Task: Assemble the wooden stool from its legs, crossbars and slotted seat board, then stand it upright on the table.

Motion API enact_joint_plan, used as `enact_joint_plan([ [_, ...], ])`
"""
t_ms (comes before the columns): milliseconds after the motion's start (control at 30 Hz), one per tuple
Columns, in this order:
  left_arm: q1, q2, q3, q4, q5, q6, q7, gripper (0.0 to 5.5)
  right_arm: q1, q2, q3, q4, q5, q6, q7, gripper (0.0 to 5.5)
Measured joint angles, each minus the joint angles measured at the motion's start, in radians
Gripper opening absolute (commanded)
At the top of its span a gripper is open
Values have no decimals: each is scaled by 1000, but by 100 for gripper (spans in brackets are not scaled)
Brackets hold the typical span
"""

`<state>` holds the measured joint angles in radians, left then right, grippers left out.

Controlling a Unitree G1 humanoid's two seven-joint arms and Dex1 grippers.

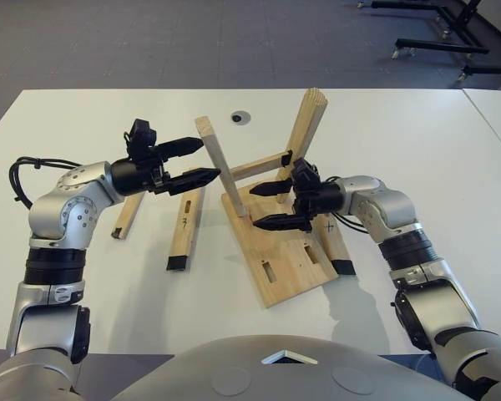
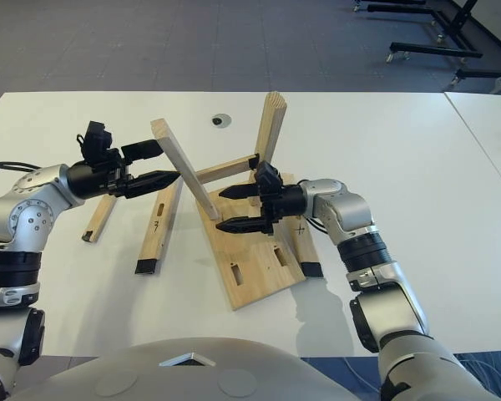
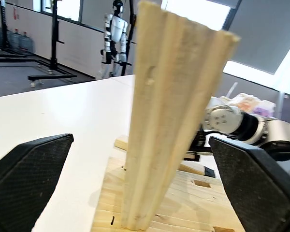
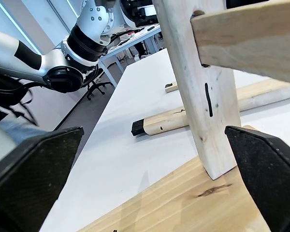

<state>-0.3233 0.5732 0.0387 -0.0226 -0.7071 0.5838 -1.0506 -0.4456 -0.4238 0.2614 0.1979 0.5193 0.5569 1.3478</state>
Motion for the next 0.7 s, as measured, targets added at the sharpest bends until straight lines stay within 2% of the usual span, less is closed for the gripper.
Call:
enact_joint_plan([
  [267, -52, -33, -24, 41, 127, -64, 95, 514, 42, -51, -28, -160, 34, 46, 9, 540],
  [700, -93, -32, -16, 138, 215, -159, 106, 514, 43, -59, -32, -93, 29, 8, -3, 540],
])
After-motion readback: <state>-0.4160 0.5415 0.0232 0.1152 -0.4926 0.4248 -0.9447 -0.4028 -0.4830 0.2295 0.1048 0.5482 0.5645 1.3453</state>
